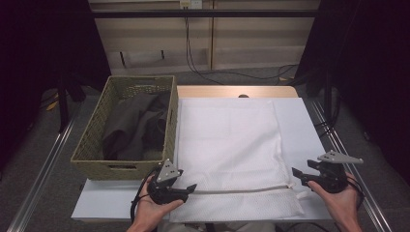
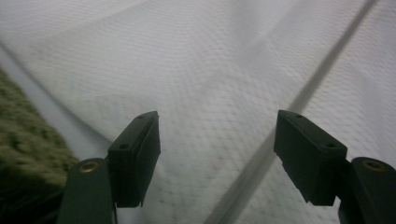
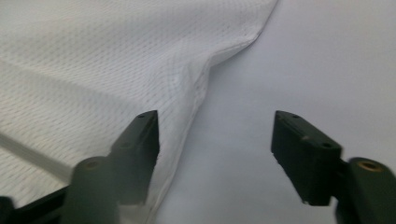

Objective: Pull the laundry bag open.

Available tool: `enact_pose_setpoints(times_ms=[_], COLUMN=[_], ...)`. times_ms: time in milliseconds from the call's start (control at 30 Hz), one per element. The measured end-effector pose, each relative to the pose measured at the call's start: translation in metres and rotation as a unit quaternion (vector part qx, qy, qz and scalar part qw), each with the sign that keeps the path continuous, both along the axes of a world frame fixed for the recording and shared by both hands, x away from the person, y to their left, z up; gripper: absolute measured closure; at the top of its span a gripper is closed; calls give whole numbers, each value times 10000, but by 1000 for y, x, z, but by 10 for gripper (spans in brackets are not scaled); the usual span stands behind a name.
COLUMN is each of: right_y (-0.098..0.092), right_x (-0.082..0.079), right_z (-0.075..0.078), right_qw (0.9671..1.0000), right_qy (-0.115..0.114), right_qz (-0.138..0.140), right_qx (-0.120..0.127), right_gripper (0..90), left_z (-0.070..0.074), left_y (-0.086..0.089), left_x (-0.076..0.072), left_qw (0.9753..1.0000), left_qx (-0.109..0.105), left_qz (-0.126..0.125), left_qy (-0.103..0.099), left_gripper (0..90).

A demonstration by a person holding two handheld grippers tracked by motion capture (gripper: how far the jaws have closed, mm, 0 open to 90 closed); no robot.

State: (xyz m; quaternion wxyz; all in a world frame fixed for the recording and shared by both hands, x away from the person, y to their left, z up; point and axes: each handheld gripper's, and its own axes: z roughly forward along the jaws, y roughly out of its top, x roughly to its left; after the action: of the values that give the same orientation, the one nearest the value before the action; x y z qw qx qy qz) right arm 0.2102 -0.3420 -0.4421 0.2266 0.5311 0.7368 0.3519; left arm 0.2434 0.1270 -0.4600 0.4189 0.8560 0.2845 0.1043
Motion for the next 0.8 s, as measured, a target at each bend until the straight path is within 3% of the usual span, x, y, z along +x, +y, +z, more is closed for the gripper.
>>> enact_pose_setpoints(times_ms=[33, 100, 167, 200, 267, 300, 467, 500, 633, 700, 800], right_y=[-1, -1, 2, 3, 6, 8, 13, 14, 13, 13, 13], right_x=[-10, -17, -25, -28, -35, -39, -46, -46, -42, -40, -39], right_z=[1, 3, 4, 5, 4, 3, -1, -2, -8, -9, -12], right_qw=[9999, 9996, 9994, 9992, 9972, 9965, 9954, 9953, 9949, 9950, 9946], right_qy=[-95, -68, -68, -35, 134, 203, 420, 461, 595, 594, 660], right_qz=[38, 45, 80, 108, 226, 291, 471, 468, 471, 474, 465], right_qx=[97, 262, 325, 372, 703, 759, 725, 712, 665, 644, 648], right_gripper=[384, 451, 462, 478, 483, 489, 538, 554, 606, 656, 689], left_z=[1, 4, 6, 7, 7, 7, 7, 8, 7, 5, 4], left_y=[-2, -7, -14, -17, -21, -28, -42, -49, -58, -57, -57], left_x=[-2, -2, -4, -5, -6, -7, -5, -1, 8, 12, 10], left_qw=[9998, 9995, 9990, 9986, 9982, 9971, 9959, 9956, 9945, 9945, 9946], left_qx=[20, -124, -259, -283, -308, -368, -388, -555, -383, -453, -443], left_qz=[-141, -252, -312, -403, -481, -666, -816, -755, -967, -929, -930], left_qy=[-145, -128, -163, -181, -160, -72, -15, 65, 89, 179, 125], left_gripper=[333, 341, 347, 351, 379, 396, 465, 466, 463, 454, 455])
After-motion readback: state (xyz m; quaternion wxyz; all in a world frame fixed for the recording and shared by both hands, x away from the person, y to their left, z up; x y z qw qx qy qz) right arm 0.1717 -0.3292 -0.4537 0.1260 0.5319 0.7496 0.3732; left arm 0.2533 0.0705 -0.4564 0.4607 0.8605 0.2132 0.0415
